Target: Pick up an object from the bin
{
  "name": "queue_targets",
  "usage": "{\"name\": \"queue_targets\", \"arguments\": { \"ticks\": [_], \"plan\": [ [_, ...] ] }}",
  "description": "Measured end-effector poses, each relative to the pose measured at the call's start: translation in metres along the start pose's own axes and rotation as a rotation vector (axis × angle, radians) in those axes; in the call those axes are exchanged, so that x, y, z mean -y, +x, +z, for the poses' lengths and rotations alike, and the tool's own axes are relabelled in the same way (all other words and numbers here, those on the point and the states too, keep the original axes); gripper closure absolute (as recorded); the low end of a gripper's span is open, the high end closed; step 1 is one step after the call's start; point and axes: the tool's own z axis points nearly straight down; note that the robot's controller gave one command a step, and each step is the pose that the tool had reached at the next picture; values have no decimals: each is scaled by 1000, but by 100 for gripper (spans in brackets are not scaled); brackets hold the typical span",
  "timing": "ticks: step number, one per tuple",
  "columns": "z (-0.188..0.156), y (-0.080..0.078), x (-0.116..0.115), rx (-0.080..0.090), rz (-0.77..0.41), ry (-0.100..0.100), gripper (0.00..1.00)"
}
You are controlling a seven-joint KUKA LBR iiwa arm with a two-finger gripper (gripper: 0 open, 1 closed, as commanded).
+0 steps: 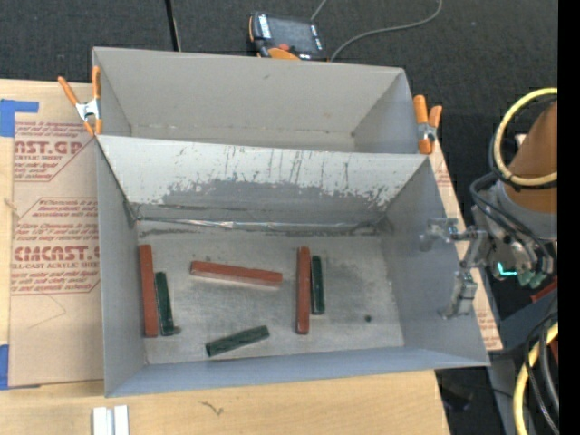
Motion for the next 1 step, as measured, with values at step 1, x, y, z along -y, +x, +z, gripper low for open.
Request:
{"name": "queue_targets", "arguments": {
  "ticks": [1],
  "plan": [
    [161, 0, -103, 22, -572, 6, 0]
  ]
}}
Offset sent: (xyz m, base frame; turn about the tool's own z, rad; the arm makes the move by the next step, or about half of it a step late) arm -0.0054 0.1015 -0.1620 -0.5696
